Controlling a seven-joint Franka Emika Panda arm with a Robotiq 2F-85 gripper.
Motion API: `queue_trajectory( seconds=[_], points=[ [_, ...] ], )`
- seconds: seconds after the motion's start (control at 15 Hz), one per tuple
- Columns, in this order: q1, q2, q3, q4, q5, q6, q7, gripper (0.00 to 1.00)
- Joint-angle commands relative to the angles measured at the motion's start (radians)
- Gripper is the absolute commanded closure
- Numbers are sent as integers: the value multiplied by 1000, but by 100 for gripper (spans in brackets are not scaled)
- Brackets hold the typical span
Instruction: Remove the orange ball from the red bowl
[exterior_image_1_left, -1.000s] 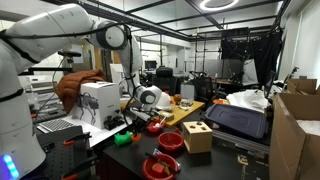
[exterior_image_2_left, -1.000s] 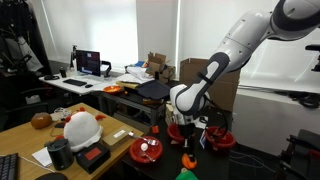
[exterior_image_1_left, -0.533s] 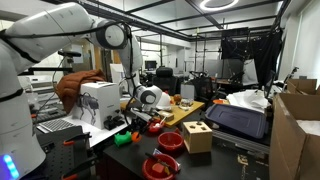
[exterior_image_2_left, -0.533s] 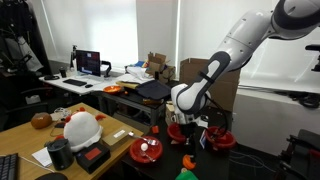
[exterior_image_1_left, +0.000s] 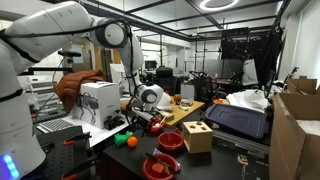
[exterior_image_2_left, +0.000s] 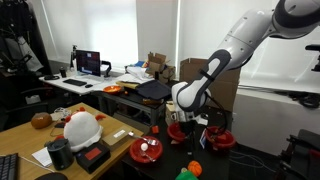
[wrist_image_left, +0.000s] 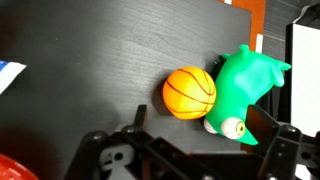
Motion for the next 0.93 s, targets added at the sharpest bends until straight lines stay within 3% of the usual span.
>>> queue_trajectory(
  seconds=[0.0, 0.87],
  points=[
    [-22, -48, 8, -20, 38, -15, 4, 0],
    [35, -290, -78, -7, 45, -17, 207, 0]
  ],
)
